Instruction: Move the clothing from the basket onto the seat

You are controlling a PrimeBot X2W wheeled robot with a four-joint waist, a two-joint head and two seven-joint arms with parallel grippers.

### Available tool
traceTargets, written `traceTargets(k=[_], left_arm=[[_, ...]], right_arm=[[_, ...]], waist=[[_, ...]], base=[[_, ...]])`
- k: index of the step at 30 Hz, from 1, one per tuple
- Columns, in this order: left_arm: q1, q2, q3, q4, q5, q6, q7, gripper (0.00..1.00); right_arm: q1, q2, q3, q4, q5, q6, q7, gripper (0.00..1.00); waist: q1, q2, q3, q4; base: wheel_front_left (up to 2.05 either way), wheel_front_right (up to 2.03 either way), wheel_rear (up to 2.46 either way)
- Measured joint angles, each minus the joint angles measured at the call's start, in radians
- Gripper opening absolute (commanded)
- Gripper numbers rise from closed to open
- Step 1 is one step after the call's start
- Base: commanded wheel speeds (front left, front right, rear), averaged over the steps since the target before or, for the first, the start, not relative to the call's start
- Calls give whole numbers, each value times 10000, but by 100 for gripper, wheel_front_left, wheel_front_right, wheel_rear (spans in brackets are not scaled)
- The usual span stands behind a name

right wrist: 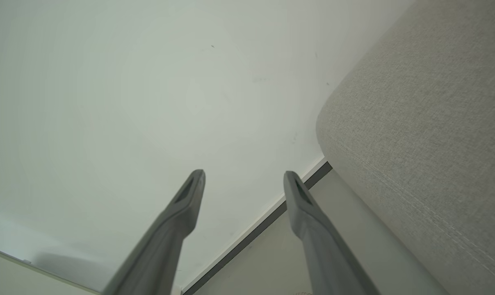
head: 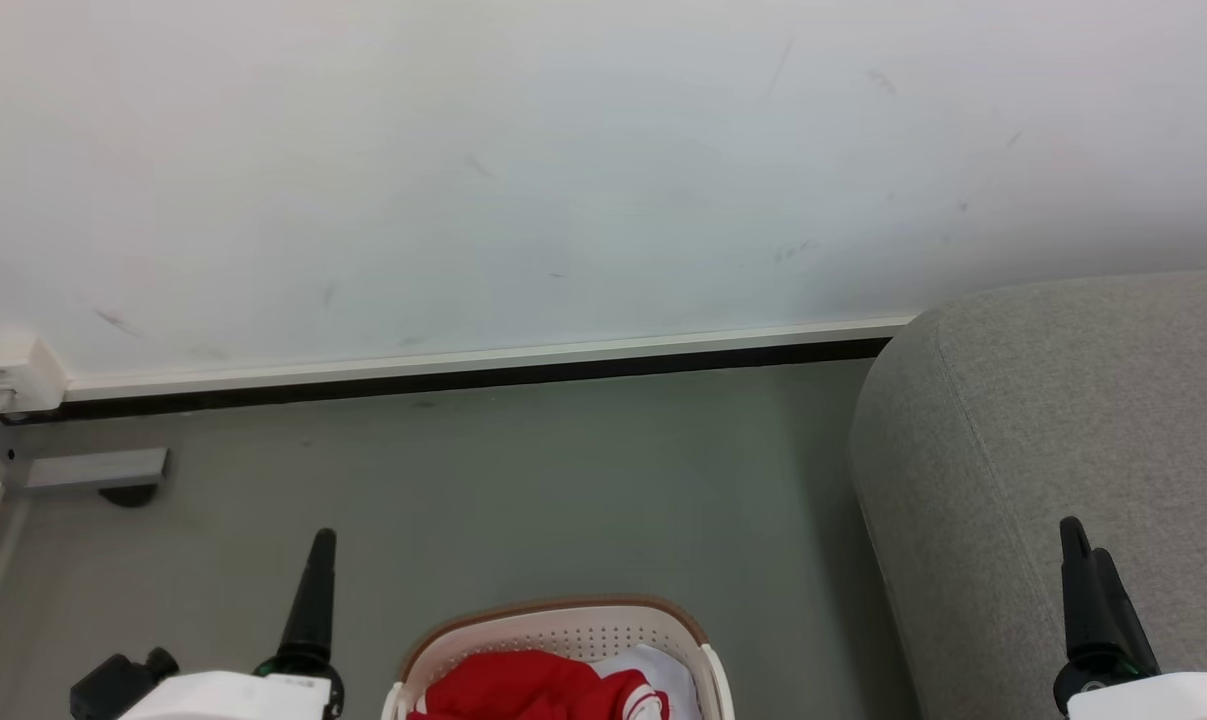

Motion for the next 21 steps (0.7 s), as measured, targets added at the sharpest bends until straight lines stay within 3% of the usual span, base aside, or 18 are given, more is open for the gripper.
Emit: traceTargets(k=[9,21], left_arm=[[12,2,-201,-138,1342,92,-299,100],[110,4,-414,-372,3078,190,-698,100]], right_arm=[[44,-8,173,-219,-1749,0,-295,100],[104,-13,382,-251,-3244,0,-711,100]], waist=[[0,0,4,13],[0,0,21,24]], base=[[0,0,0],[0,0,0]])
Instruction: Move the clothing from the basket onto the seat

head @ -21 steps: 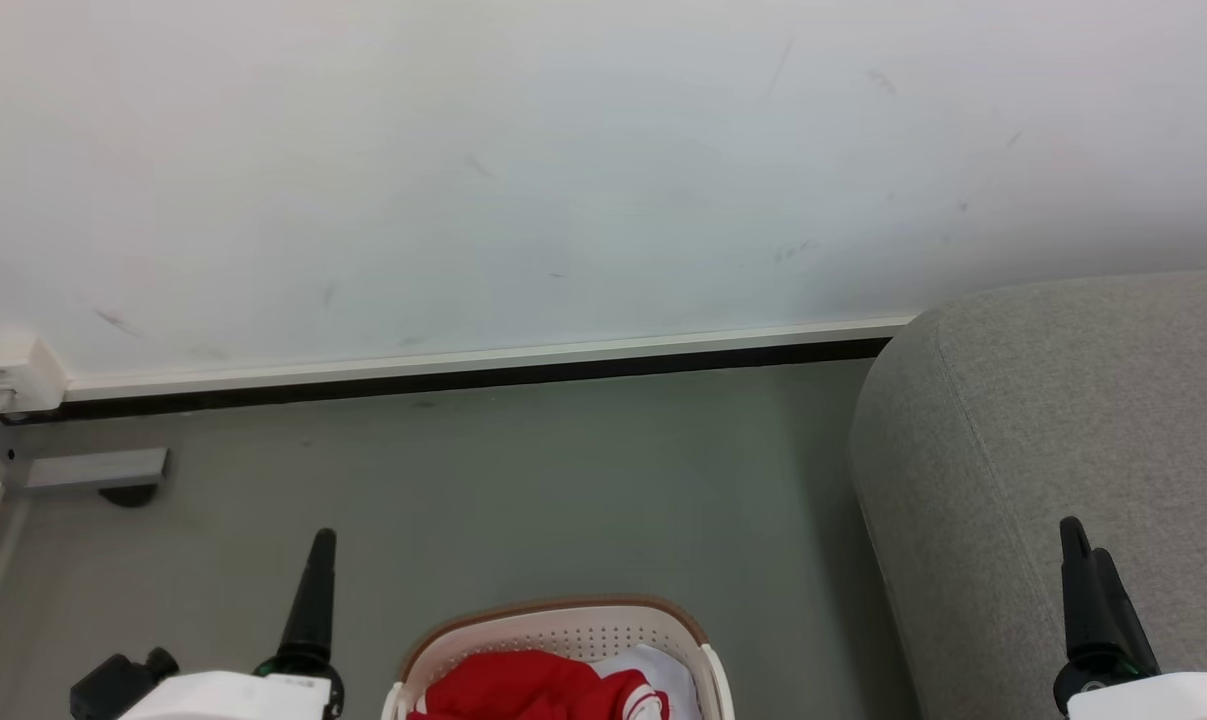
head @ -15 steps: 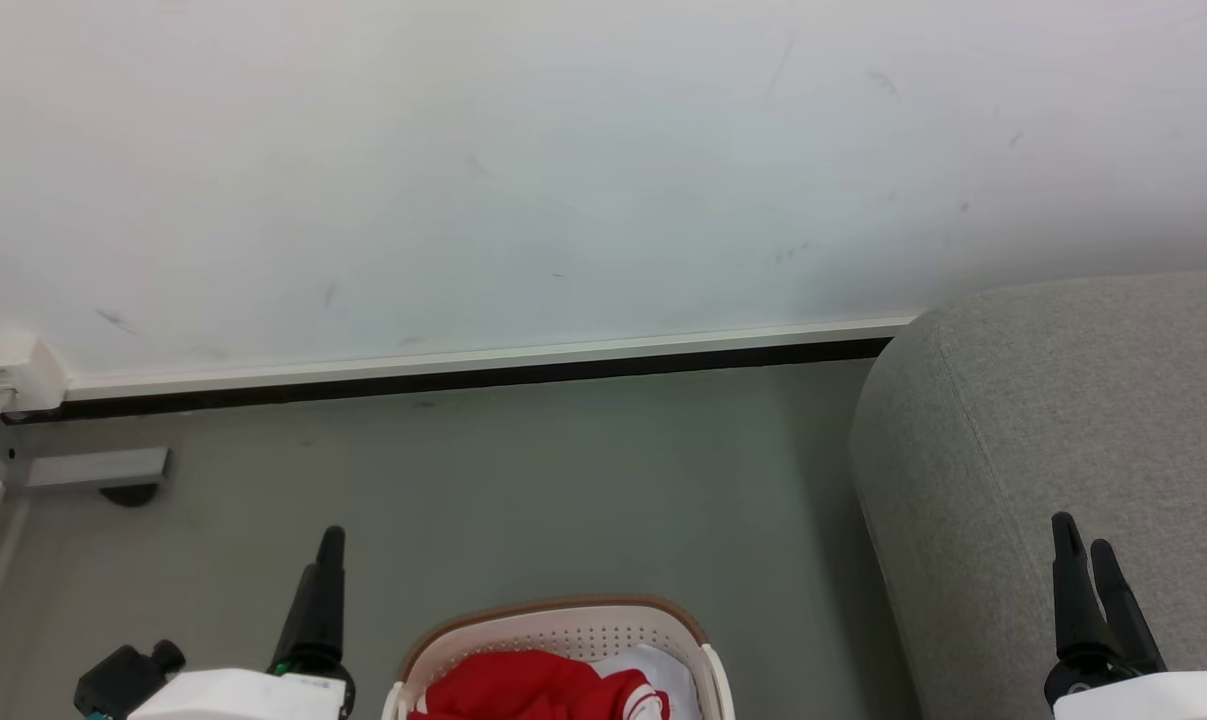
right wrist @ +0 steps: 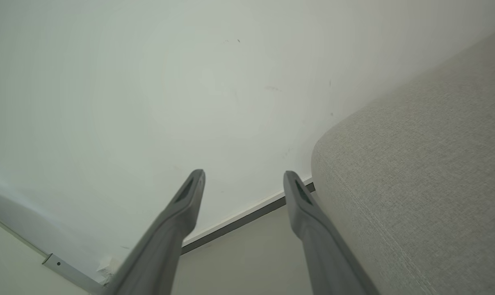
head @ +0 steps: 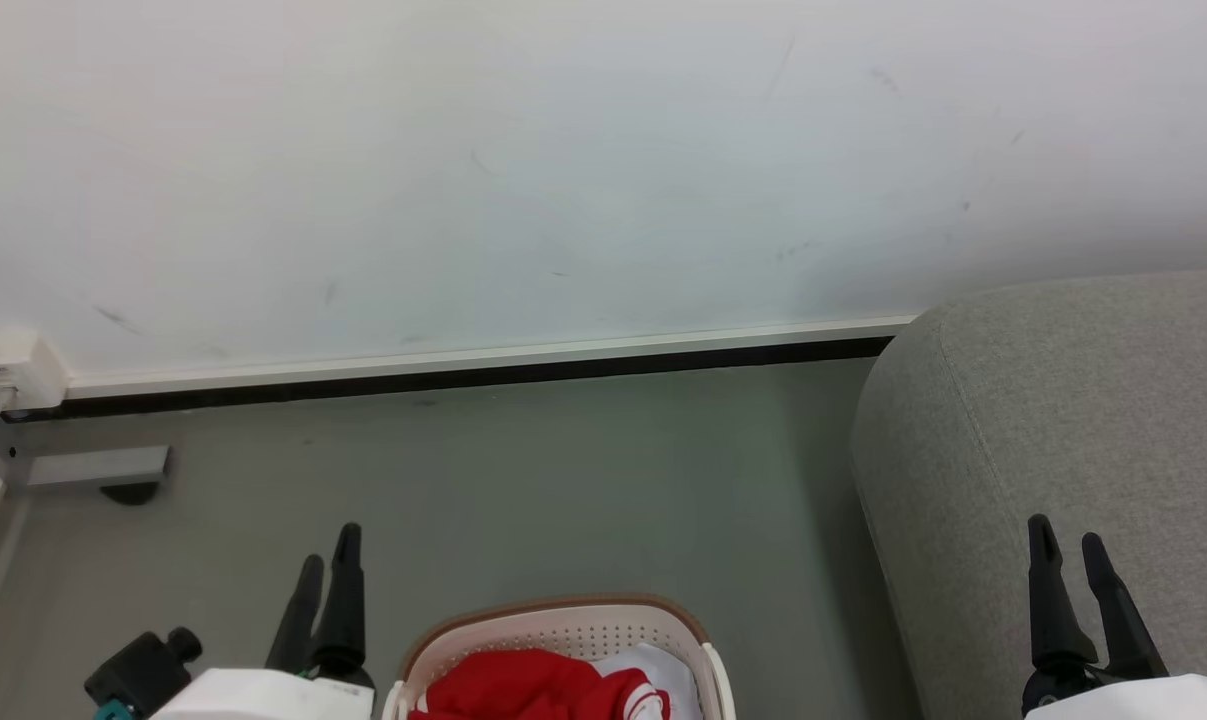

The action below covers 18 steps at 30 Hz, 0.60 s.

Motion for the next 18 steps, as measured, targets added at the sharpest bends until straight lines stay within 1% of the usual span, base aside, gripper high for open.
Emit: traceTargets(k=[18], left_arm=[[80,4,-311,-180,2010,44,-497,100]], right_arm=[[152,-12,234,-69,-1931,0,-497,100]], waist=[[0,0,-17,36]], base=[[0,0,0]])
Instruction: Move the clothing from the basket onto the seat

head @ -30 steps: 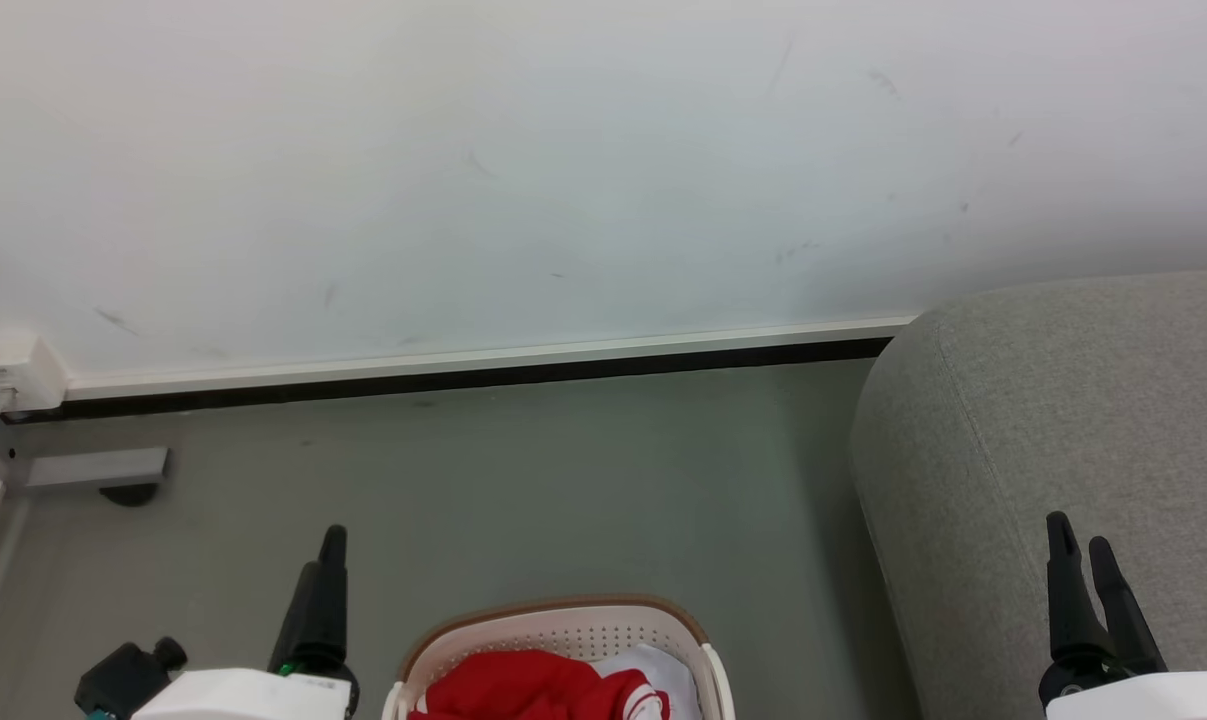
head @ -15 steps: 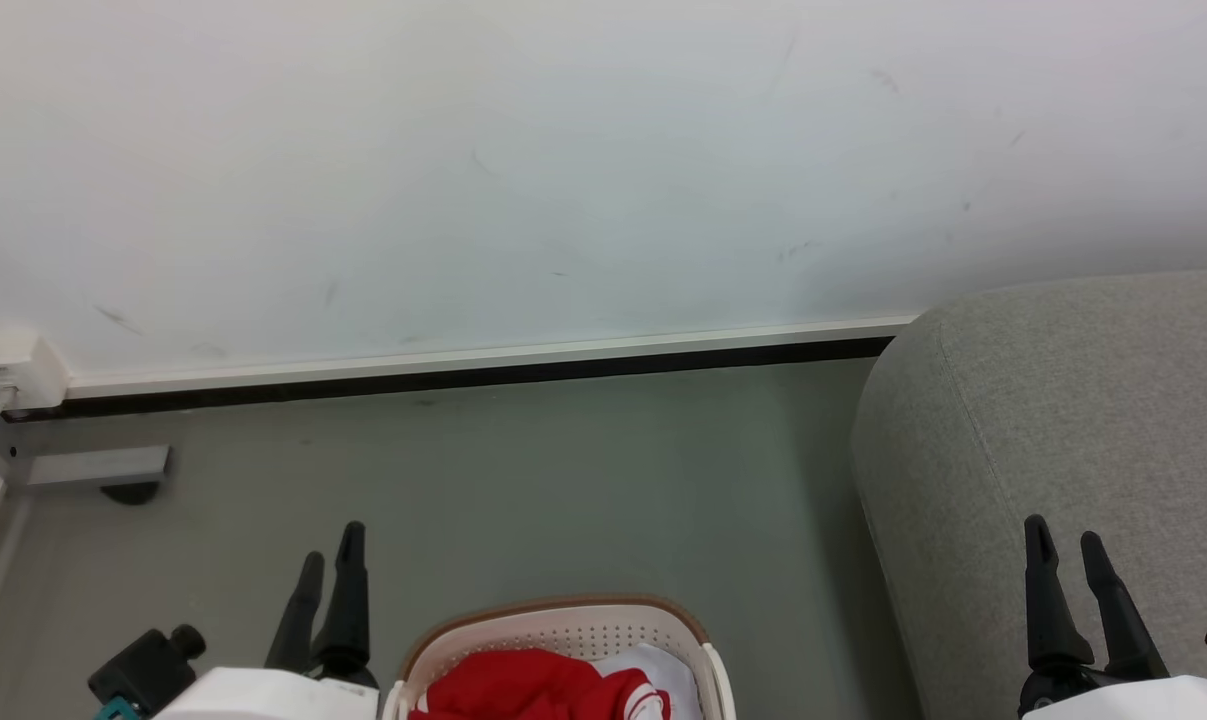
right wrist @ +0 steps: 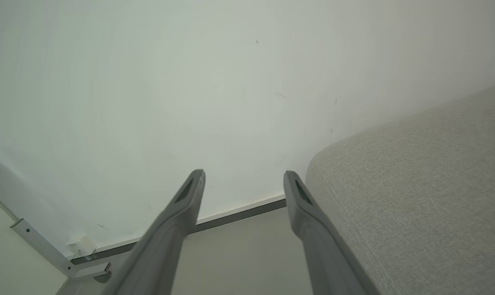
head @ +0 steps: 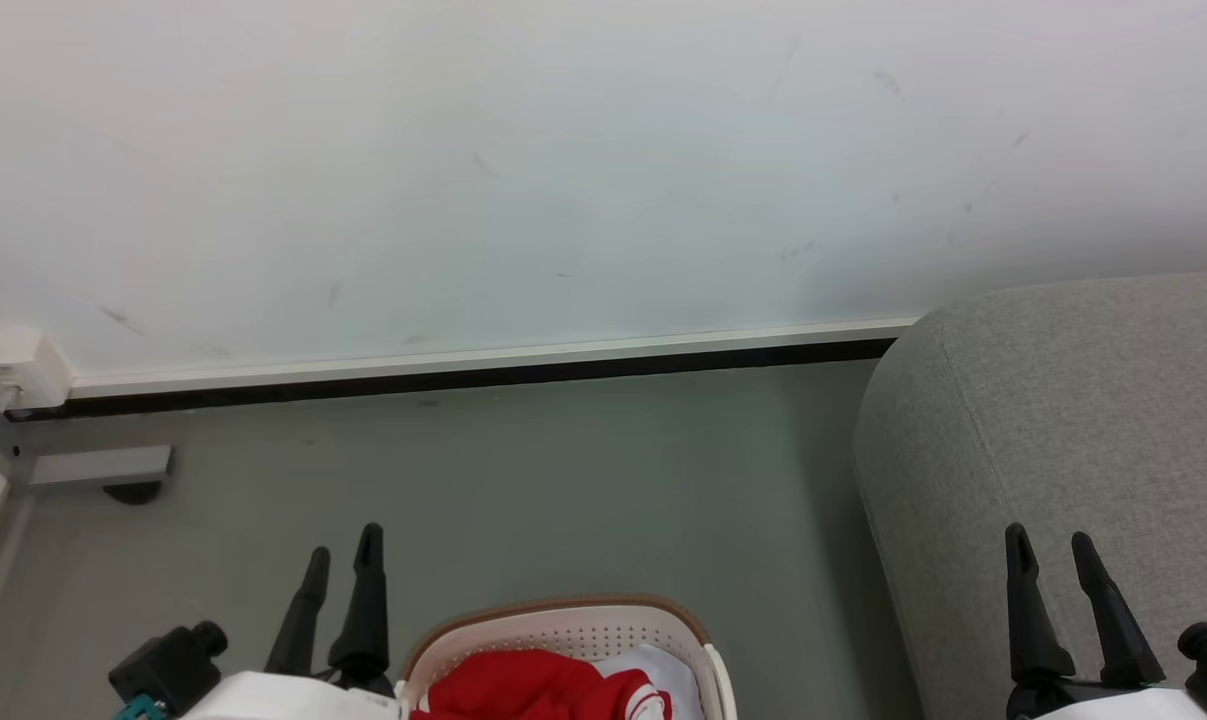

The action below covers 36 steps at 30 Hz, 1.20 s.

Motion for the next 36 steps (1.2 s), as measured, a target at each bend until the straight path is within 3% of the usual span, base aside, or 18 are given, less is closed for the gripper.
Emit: traceTargets(k=[36], left_arm=[[26,15,-460,132,3018,-75,-767,100]], right_arm=[[223,-35,178,-59,-2403,0,-800,100]], waist=[[0,0,50,-16]], base=[[0,0,0]])
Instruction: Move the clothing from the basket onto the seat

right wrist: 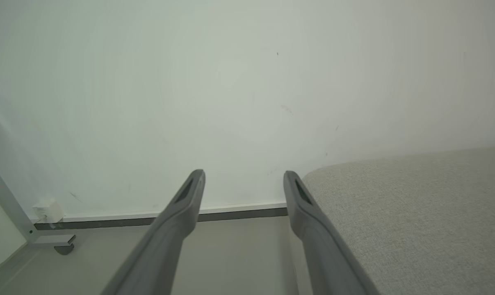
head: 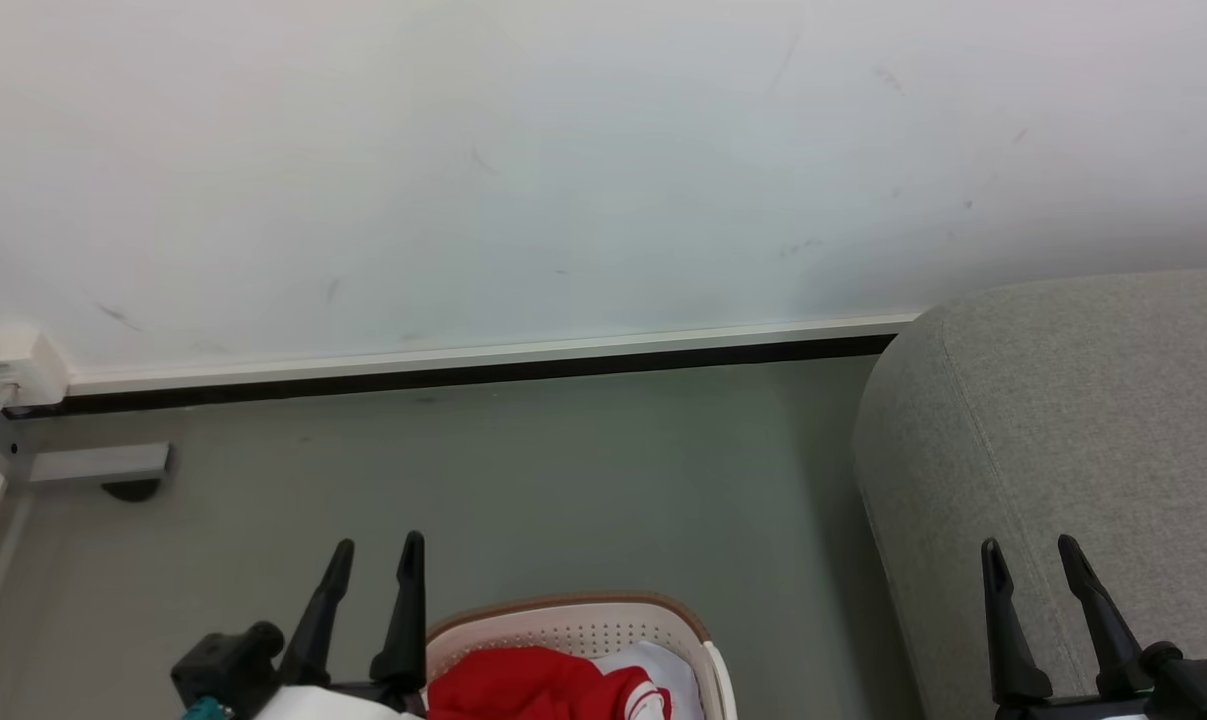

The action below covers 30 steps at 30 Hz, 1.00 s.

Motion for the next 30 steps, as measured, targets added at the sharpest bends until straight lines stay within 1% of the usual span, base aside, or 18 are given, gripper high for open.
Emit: traceTargets(k=[19,30], left_arm=[[35,8,-151,142,1294,-31,-397,100],[65,8,-163,226,1321,-73,-401,100]], right_arm=[[102,-13,100,65,-928,0,-353,100],[134,-19,54,134,-780,0,-353,100]], waist=[[0,0,35,-2],[0,0,92,-36]], base=[[0,0,0],[0,0,0]])
